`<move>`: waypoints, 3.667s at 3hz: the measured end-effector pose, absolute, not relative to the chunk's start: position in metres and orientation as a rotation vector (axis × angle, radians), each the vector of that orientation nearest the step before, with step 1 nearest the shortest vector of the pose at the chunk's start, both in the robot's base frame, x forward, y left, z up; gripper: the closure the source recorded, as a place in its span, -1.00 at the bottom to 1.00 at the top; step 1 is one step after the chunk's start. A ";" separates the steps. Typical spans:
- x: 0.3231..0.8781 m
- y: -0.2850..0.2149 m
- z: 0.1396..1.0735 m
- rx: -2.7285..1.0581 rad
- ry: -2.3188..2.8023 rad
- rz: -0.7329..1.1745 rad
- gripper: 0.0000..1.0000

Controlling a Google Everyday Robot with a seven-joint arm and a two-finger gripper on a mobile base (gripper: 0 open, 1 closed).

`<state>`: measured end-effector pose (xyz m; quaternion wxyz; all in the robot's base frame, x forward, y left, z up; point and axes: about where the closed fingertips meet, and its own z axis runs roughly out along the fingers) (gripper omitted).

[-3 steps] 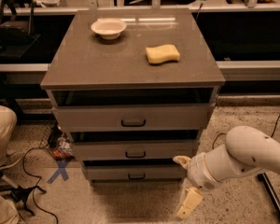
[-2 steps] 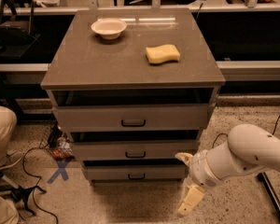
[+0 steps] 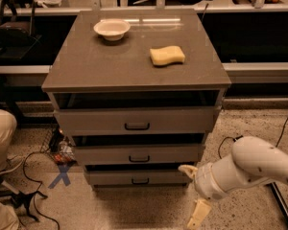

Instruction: Open bottom drawer

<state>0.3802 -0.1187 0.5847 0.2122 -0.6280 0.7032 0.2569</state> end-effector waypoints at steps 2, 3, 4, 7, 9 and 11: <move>0.401 -0.118 0.478 -1.937 1.801 0.620 -1.00; 0.422 -0.101 0.427 -1.905 1.747 0.707 -1.00; 0.424 -0.095 0.410 -1.884 1.744 0.746 -1.00; 0.458 -0.101 0.339 -1.911 1.735 0.626 -1.00; 0.535 -0.093 0.236 -1.882 1.704 0.614 -1.00; 0.536 -0.093 0.235 -1.886 1.686 0.575 -1.00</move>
Offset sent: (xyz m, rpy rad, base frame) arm 0.0402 0.0090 -0.1858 -0.0098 -0.1457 0.2330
